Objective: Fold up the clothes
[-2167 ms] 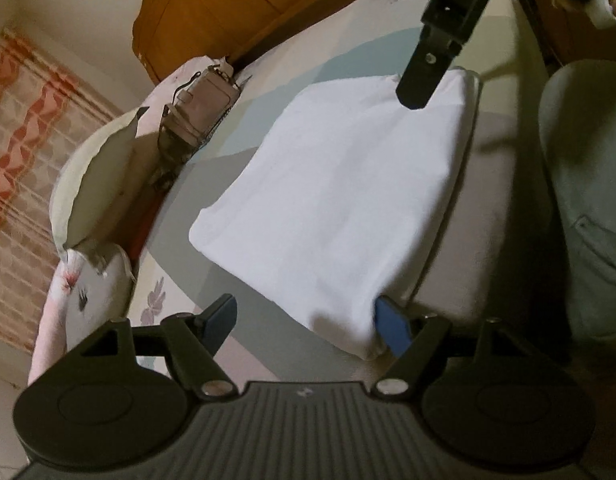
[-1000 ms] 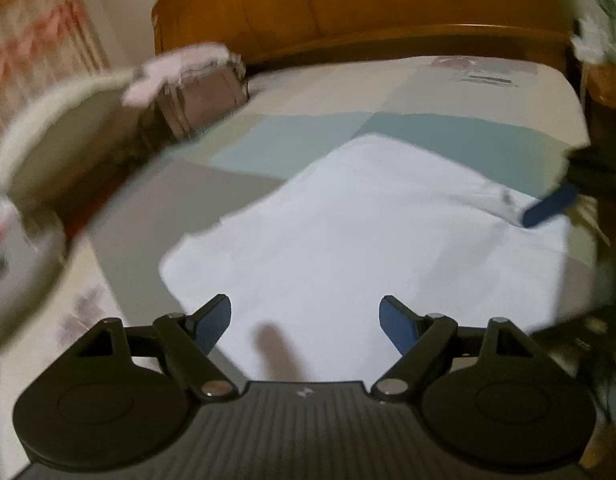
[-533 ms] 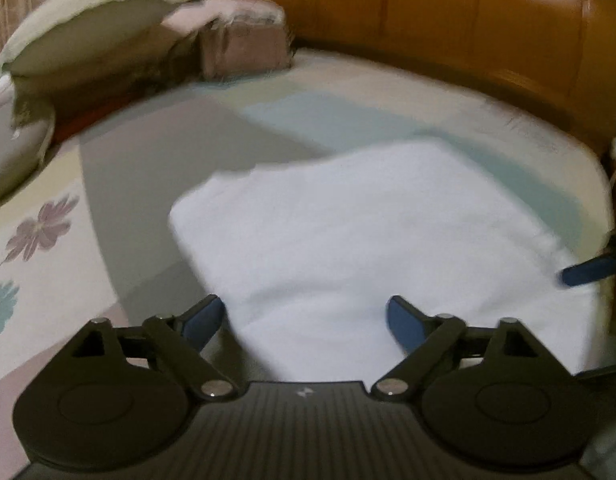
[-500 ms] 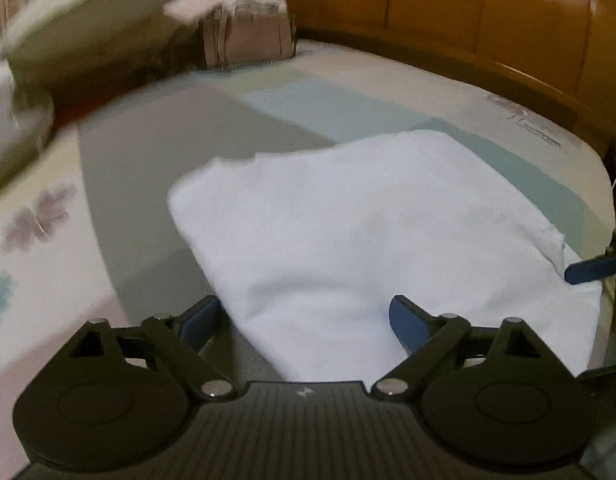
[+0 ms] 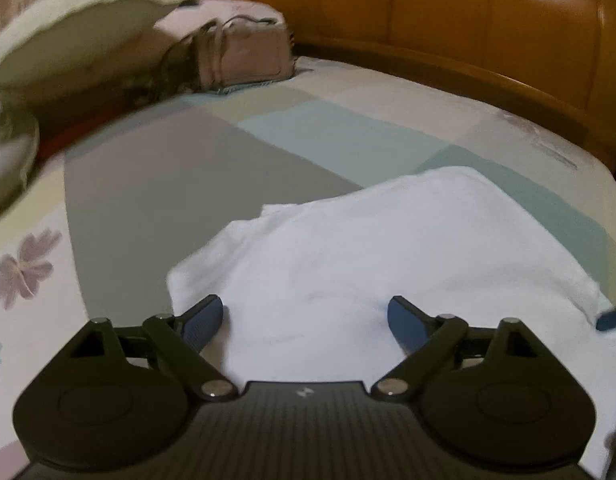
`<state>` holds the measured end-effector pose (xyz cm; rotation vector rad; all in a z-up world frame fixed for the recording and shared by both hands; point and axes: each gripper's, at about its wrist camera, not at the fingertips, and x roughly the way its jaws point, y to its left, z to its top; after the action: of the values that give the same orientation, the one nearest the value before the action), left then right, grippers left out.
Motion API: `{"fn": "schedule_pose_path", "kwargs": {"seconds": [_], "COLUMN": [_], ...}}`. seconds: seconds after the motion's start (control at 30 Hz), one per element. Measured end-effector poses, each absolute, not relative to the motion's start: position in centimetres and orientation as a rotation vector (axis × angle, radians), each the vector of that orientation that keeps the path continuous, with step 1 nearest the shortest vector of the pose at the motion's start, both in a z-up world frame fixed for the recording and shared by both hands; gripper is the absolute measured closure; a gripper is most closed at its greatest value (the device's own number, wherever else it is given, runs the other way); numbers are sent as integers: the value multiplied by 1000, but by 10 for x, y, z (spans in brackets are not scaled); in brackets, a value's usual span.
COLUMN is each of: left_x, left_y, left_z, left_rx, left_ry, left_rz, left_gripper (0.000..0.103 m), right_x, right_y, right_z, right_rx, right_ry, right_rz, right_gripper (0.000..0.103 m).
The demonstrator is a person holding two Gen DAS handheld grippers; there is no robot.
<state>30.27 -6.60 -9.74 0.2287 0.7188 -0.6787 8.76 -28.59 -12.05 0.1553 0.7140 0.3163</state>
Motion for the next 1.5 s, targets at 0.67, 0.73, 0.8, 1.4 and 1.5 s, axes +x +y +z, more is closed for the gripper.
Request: {"fn": "schedule_pose_path", "kwargs": {"seconds": [0.67, 0.73, 0.8, 1.4, 1.5], "left_x": [256, 243, 233, 178, 166], "left_y": [-102, -103, -103, -83, -76], "left_z": [-54, -48, -49, -72, -68], "left_rx": [325, 315, 289, 154, 161], "left_ry": [721, 743, 781, 916, 907], "left_rz": [-587, -588, -589, -480, -429], "left_gripper": [16, 16, 16, 15, 15], "right_x": [88, 88, 88, 81, 77], "right_y": [-292, -294, -295, -314, -328], "right_z": [-122, -122, -122, -127, -130], "right_rx": [192, 213, 221, 397, 515], "right_ry": [705, 701, 700, 645, 608], "right_rz": [329, 331, 331, 342, 347], "right_gripper": [0, 0, 0, 0, 0]}}
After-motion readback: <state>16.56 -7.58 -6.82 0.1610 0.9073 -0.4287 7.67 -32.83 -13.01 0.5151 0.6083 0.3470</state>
